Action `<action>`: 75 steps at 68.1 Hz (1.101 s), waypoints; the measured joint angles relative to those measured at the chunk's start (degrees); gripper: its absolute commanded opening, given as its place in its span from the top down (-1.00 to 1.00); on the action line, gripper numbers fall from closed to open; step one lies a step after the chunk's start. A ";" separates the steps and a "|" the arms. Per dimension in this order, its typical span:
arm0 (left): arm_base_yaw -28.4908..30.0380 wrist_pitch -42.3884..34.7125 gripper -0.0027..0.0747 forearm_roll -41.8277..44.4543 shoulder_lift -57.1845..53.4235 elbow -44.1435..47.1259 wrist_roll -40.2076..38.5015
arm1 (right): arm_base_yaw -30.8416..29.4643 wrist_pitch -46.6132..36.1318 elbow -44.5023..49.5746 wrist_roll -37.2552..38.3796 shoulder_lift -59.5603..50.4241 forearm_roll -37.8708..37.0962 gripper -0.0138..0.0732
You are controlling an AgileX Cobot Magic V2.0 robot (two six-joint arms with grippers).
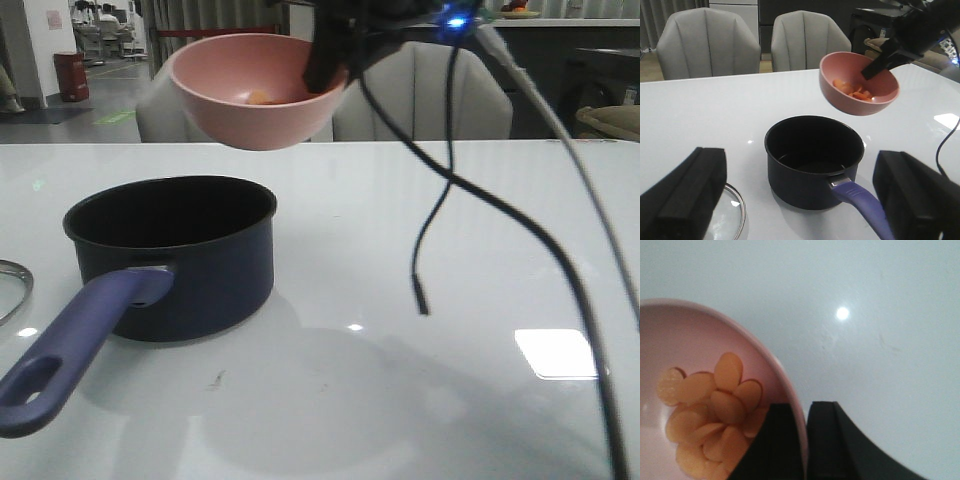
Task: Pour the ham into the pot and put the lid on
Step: 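Lift the pink bowl and carry it over the saucepan, then tilt the pink bowl with the right gripper to pour ham into saucepan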
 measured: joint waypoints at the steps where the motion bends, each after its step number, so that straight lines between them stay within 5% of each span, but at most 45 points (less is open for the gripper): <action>1: 0.00 0.00 -0.67 0.00 0.00 0.00 0.00 | 0.17 -0.46 0.00 0.00 0.00 0.00 0.37; 11: 0.00 0.00 -0.67 0.00 0.00 0.00 0.00 | 2.32 -13.09 2.45 0.00 0.64 -0.18 0.37; 27: 0.00 0.00 -0.67 0.00 0.00 0.00 0.00 | 4.39 -44.55 16.20 -0.98 0.64 -0.27 0.37; 45: 0.00 0.00 -0.67 0.00 0.00 0.00 0.00 | 6.75 -82.09 30.21 -11.54 2.96 -2.02 0.37; 64: 0.00 0.00 -0.67 0.00 0.00 0.00 0.00 | 8.74 -99.09 31.15 -34.21 8.67 -7.02 0.37; 75: 0.00 0.00 -0.67 0.00 0.00 0.00 0.00 | 9.26 -101.34 31.15 -48.98 11.30 -8.80 0.37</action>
